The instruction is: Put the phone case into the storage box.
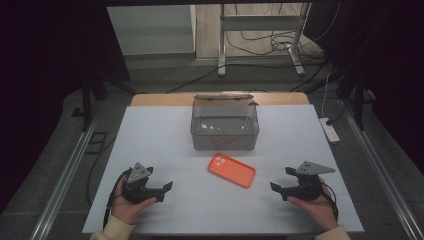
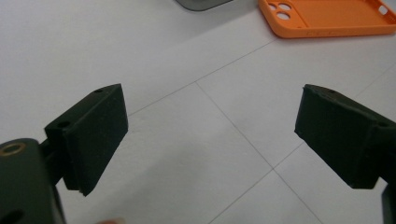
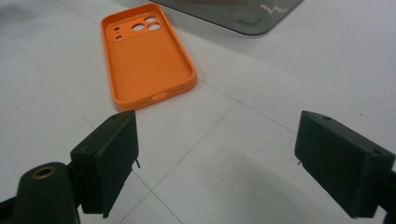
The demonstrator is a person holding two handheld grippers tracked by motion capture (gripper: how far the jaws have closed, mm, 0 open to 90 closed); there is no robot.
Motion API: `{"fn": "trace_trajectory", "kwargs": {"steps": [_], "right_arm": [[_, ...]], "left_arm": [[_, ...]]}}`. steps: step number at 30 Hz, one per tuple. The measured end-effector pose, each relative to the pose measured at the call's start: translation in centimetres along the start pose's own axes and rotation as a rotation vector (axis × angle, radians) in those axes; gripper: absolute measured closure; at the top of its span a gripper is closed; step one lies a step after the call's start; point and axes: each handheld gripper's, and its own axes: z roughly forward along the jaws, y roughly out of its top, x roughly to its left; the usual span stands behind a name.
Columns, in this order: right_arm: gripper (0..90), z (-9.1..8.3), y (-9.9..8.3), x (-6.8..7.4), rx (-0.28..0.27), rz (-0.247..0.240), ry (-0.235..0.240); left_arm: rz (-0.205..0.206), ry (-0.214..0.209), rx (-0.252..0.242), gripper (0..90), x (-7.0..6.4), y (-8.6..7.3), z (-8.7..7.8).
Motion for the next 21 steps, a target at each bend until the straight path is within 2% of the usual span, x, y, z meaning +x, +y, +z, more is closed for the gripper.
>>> {"fn": "trace_trajectory", "kwargs": {"steps": [8,11,16,21], "right_arm": [[14.1,0.58,0.09,-0.45,0.022,0.026,-0.015],[14.8,0.79,0.3,-0.41,0.013,0.041,-0.01],[14.8,0.95,0.62,-0.06,0.018,0.014,-0.004],[14.9,0.78,0.7,-0.16,0.002,0.017,0.005]], "left_arm": [[-0.008,-0.016,-0.002,9.3,0.49,-0.09,0.13],[-0.008,-0.021,0.005,9.2,0.45,-0.31,0.22],[-0.002,-0.015,0.001,9.1,0.29,-0.31,0.13],[-0.006,0.008,0.002,8.8,0.08,-0.61,-0.14]]}}
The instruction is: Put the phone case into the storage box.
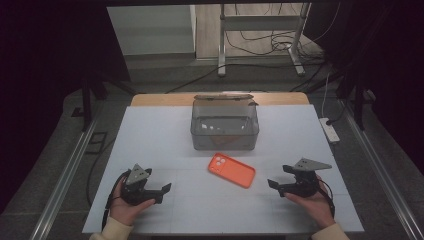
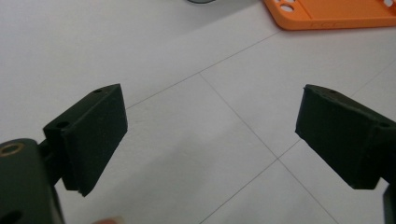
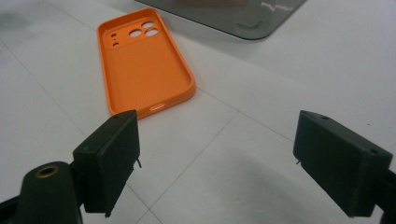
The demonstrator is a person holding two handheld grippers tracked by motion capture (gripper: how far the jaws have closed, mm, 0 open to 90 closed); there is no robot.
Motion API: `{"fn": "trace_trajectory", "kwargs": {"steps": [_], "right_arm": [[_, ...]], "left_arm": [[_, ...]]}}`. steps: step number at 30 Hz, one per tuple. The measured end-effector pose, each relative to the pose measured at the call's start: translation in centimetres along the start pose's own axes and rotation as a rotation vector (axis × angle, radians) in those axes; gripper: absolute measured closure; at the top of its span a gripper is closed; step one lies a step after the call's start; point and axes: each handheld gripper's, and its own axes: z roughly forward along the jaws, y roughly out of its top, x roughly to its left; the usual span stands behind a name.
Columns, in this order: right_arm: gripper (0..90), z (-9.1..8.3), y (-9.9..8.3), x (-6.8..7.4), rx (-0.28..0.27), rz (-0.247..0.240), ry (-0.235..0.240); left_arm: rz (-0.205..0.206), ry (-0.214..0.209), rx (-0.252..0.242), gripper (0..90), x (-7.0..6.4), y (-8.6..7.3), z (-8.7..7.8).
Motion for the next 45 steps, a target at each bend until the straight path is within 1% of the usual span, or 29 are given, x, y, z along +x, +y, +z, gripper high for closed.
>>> {"fn": "trace_trajectory", "kwargs": {"steps": [3,7,9,15,17,22,25,32,34,35,36,37,40,43,45], "right_arm": [[15.1,-0.2,0.0,-0.1,-0.01,0.001,0.002],[15.2,-0.6,0.0,-0.4,-0.024,0.02,-0.009],[15.2,-0.7,0.0,-0.4,-0.026,0.025,-0.011],[15.2,-0.8,0.0,0.0,-0.027,0.01,-0.012],[15.2,-0.7,0.2,0.2,-0.019,0.0,-0.013],[15.8,-0.5,0.5,0.3,-0.013,-0.001,-0.01],[15.8,-0.6,0.6,0.3,-0.012,-0.004,-0.008],[15.4,-0.6,1.5,0.5,-0.01,-0.021,0.007],[15.5,-0.6,1.6,0.6,-0.005,-0.022,0.006],[16.1,-0.6,1.8,0.6,-0.013,-0.024,0.005],[16.5,-0.6,1.9,0.7,-0.013,-0.024,-0.001],[16.7,-0.5,1.9,0.6,-0.023,-0.021,0.0],[16.9,-0.4,2.1,0.6,-0.023,-0.01,0.004],[16.7,-0.5,2.4,0.7,-0.01,-0.022,0.001],[17.1,-0.9,2.9,0.9,-0.019,-0.035,-0.005]], "left_arm": [[0.001,0.004,-0.007,8.8,0.0,0.0,-0.1],[0.006,0.005,-0.005,8.9,-0.1,-0.2,0.0],[0.016,0.015,-0.002,8.9,-0.2,-0.3,-0.1],[0.015,0.017,-0.005,8.8,-0.3,-0.3,-0.1],[0.019,0.015,-0.005,8.8,-0.4,-0.3,-0.2],[0.025,0.011,-0.012,8.8,-0.6,-0.2,-0.3],[0.038,0.017,-0.013,8.6,-0.8,0.0,-0.3],[0.051,0.018,-0.007,8.5,-1.1,0.1,-0.3],[0.047,0.019,-0.007,8.6,-1.1,0.0,-0.4],[0.037,0.015,-0.008,8.6,-1.0,-0.1,-0.4],[0.037,0.015,-0.008,8.6,-1.0,-0.1,-0.4],[0.038,0.019,-0.002,8.6,-1.0,-0.2,-0.5],[0.038,0.017,-0.005,8.6,-0.9,-0.2,-0.5],[0.043,0.015,-0.004,8.6,-0.9,0.0,-0.3],[0.044,0.013,-0.003,8.5,-0.9,0.0,-0.2]]}}
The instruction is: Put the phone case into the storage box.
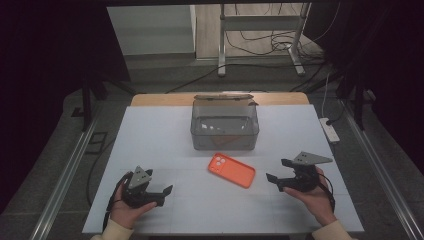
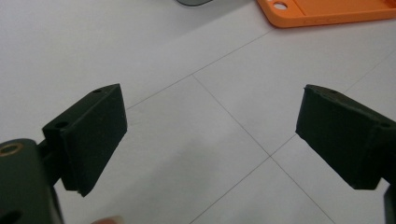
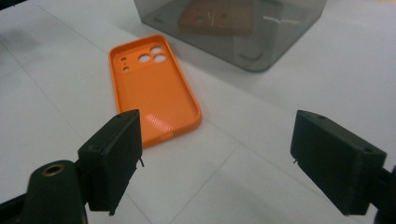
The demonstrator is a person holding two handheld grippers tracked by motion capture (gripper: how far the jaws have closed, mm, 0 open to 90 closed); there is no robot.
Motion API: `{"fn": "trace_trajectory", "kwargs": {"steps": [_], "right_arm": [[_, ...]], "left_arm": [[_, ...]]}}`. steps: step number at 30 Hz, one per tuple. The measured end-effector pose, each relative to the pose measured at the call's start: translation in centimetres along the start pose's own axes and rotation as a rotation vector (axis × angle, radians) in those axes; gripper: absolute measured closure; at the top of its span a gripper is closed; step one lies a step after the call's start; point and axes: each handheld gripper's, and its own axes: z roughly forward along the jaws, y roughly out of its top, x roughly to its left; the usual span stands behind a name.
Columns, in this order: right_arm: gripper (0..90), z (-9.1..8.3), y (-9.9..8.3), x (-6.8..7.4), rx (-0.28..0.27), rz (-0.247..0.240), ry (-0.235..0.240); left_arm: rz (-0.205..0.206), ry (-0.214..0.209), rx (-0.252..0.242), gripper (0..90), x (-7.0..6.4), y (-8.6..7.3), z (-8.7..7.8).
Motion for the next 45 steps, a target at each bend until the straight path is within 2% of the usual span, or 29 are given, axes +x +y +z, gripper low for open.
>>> {"fn": "trace_trajectory", "kwargs": {"steps": [3,10,15,20,29,31,45], "right_arm": [[17.6,-0.3,0.8,0.3,-0.012,-0.016,0.0],[17.3,0.0,1.8,0.7,0.029,-0.058,0.007],[19.1,0.2,2.5,0.8,0.037,-0.065,0.01],[19.5,0.1,3.5,1.1,0.044,-0.097,0.005],[19.3,0.5,4.7,1.2,0.053,-0.093,0.022],[19.1,0.7,5.1,1.1,0.065,-0.092,0.038],[18.5,1.8,7.4,1.3,0.106,-0.097,0.049]], "left_arm": [[0.0,-0.007,0.002,8.5,0.1,0.0,0.1],[0.004,-0.01,0.009,8.5,0.0,0.0,0.2],[0.003,-0.004,0.014,8.6,0.0,0.0,0.3],[0.002,-0.005,0.013,8.6,0.1,0.0,0.3],[0.008,-0.003,0.016,8.6,0.0,0.2,0.5],[0.011,-0.002,0.021,8.6,0.0,0.3,0.5],[0.016,-0.005,0.021,8.7,0.0,0.3,0.5]]}}
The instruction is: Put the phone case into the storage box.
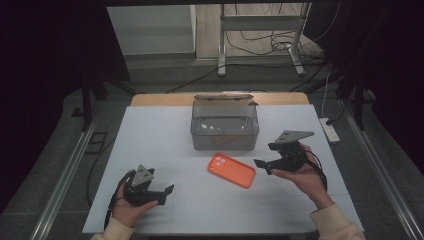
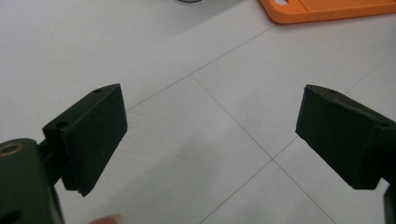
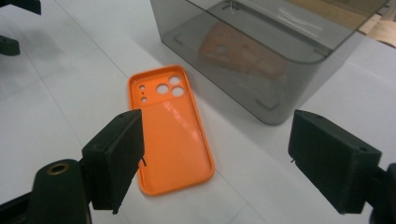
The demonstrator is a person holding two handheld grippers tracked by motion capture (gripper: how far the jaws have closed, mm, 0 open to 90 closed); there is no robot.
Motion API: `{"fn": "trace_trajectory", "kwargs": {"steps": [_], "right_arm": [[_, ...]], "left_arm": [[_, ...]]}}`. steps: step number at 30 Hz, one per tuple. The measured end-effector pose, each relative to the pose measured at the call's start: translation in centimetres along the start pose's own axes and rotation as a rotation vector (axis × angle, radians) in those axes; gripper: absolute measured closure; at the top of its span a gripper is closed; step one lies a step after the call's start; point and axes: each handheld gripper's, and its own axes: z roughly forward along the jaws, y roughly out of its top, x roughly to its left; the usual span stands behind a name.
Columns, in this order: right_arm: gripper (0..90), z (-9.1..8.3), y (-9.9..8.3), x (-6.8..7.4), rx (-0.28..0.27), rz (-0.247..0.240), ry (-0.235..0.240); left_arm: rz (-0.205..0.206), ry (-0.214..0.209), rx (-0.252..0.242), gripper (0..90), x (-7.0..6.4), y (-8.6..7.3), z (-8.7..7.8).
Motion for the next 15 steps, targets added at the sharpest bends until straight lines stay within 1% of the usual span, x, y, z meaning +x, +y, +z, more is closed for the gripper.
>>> {"fn": "trace_trajectory", "kwargs": {"steps": [1,5,11,15], "right_arm": [[18.4,0.2,0.5,0.0,0.0,-0.005,0.004],[18.6,0.4,1.2,0.0,0.003,-0.008,0.007],[18.7,0.6,1.5,0.0,0.015,-0.007,0.014],[18.6,1.0,1.7,-0.1,0.021,-0.012,0.028]], "left_arm": [[0.0,-0.002,0.001,8.7,0.0,0.0,0.0],[0.001,-0.003,0.001,8.7,0.0,0.0,0.0],[0.007,-0.003,0.003,8.7,-0.1,0.0,0.1],[0.008,-0.012,0.002,8.7,-0.2,0.1,0.1]]}}
